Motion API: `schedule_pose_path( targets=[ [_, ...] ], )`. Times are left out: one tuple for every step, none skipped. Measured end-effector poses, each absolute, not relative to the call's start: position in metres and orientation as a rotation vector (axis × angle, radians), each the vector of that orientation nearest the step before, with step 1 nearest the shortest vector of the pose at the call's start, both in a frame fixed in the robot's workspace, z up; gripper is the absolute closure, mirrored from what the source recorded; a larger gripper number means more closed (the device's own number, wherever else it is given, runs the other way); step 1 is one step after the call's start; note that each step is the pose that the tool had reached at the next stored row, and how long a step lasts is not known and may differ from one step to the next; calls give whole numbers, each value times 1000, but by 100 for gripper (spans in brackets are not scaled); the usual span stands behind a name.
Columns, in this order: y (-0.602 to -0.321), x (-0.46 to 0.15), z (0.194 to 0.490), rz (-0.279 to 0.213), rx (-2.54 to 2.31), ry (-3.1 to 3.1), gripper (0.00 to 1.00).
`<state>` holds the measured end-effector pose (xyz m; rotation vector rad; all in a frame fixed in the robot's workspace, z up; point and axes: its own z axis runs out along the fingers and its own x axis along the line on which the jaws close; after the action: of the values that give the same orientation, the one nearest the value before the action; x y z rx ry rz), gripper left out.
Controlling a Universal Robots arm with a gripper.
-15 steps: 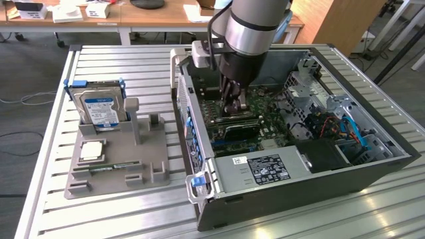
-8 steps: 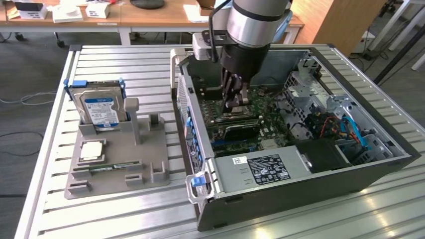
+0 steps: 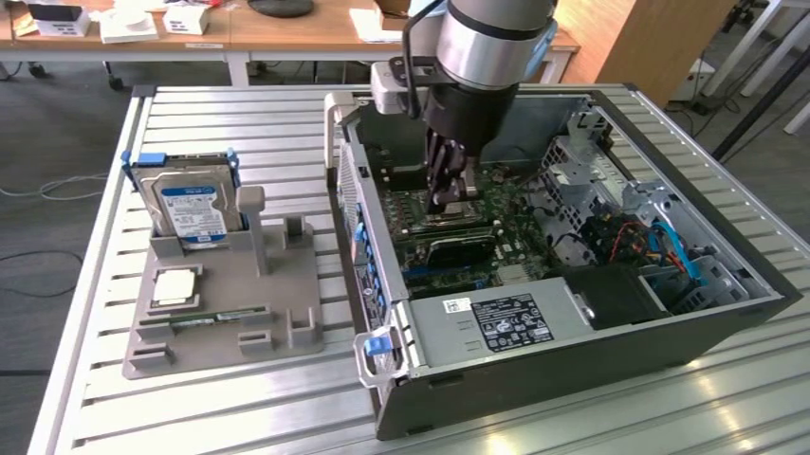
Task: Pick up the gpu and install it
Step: 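Press down on the gpu until it lock into place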
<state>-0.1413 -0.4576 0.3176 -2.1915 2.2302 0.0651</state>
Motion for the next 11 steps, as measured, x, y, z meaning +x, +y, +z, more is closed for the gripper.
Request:
schedule_pose_path(
  targets=[
    [-458,-139,318,65,-2191,2230,89],
    [-458,-137,318,65,-2191,2230,89],
    [-458,-134,318,65,-2192,2230,89],
    [-458,-131,318,65,-2192,2230,89],
    [-458,-128,318,65,-2192,2230,89],
    [-458,-125,318,65,-2192,2230,89],
    [-458,-122,318,65,-2191,2230,89],
    [-458,-119,318,65,-2191,2230,89],
    [-458,-116,318,65,-2191,2230,89],
    [-458,-114,318,65,-2192,2230,89],
    [-458,-112,318,65,-2192,2230,89]
  ],
)
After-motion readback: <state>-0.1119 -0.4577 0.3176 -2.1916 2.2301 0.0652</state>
